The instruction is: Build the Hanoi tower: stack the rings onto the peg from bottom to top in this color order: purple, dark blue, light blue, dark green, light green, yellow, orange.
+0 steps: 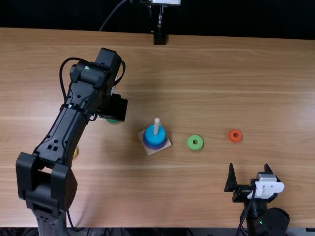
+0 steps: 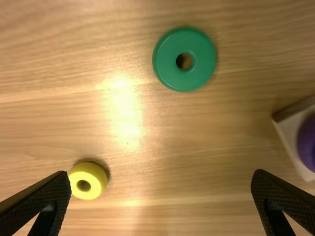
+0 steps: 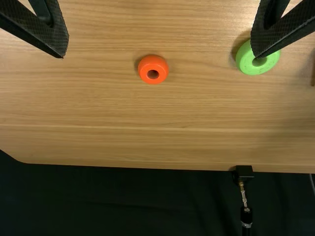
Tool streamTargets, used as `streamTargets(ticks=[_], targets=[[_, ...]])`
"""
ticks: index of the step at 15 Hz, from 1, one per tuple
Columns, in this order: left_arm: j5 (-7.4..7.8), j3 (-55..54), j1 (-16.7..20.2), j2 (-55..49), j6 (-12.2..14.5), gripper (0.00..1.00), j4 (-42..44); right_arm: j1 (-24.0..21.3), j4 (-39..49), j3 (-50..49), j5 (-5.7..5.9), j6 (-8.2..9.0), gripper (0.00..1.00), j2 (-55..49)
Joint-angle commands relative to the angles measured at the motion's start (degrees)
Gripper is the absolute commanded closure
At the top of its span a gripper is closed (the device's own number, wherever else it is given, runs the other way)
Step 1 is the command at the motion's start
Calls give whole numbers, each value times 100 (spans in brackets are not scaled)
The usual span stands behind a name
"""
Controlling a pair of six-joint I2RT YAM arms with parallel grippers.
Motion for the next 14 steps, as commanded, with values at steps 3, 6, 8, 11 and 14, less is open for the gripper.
streamTargets(ticks=[3,6,8,11,14], targets=[[58,83,-10,640,50,0,-5,-69,-448,-344,-61,-11,0,-73],[79,312,-27,1176,451,0,58,-69,-448,-344,-61,-11,0,-73],[79,356,-54,1352,462,0,459,-69,-448,-344,-61,-11,0,-73],[90,365,-71,1501,462,0,807,-69,-448,-344,-61,-11,0,-73],[90,382,-107,1598,451,0,817,-69,-448,-344,-72,-11,0,-73]])
